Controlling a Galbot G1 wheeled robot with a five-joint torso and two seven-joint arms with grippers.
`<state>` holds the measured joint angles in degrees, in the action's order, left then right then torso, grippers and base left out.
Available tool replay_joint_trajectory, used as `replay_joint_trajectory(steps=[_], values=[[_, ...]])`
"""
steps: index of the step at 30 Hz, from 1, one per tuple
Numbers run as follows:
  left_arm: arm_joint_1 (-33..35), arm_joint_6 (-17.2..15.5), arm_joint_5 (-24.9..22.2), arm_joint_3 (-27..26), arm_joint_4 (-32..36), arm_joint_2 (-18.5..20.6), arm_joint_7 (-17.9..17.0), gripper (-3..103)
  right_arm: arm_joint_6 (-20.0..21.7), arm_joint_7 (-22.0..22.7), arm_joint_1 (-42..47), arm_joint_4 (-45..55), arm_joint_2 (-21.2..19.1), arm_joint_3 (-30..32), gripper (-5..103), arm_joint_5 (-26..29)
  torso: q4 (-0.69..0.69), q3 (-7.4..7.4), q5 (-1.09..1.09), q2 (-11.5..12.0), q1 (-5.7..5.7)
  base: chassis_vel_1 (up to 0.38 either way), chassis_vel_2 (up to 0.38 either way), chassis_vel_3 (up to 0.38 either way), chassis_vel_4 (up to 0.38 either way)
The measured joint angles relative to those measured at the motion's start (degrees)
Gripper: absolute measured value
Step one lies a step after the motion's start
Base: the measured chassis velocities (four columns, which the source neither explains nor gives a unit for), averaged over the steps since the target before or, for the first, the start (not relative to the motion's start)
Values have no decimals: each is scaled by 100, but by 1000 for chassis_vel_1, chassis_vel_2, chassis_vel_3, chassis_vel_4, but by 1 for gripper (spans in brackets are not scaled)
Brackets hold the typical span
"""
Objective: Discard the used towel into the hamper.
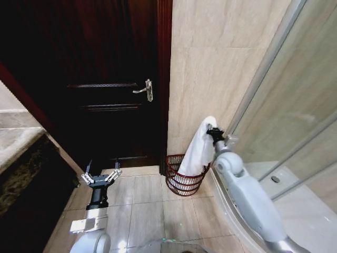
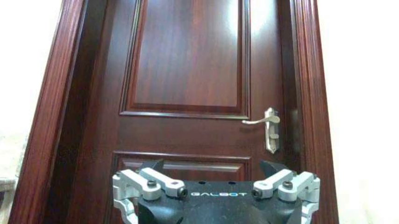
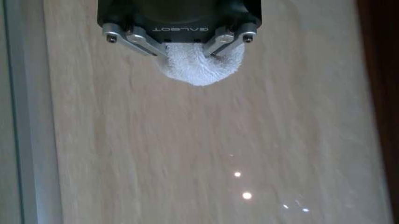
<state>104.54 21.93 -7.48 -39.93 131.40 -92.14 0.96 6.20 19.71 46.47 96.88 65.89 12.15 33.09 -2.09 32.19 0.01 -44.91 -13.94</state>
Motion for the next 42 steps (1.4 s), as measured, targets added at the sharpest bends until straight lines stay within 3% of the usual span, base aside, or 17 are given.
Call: replay_joint_trajectory(steps=[11,24,32,40,42], values=[[9,50,30,10,-31,0,0,100,-621,-342,344,-1007,548,24,5,-227,1,7,0,-15,-6,0,0,0,0],[19,82,43,19,-22,0,6,100,-702,-107,451,-1288,897,-49,5,-192,0,12,-1,-23,-9,0,0,0,0],[24,101,23,12,6,0,12,100,-520,200,314,-525,634,-42,5,-180,1,13,-2,-27,-11,0,0,0,0],[21,69,17,19,97,0,16,100,-212,-223,-73,-872,555,-11,5,80,0,16,1,-27,-12,0,0,0,0],[12,21,-8,8,170,0,14,100,254,-144,-158,-814,509,-14,5,455,-1,15,1,-28,-12,0,0,0,0]])
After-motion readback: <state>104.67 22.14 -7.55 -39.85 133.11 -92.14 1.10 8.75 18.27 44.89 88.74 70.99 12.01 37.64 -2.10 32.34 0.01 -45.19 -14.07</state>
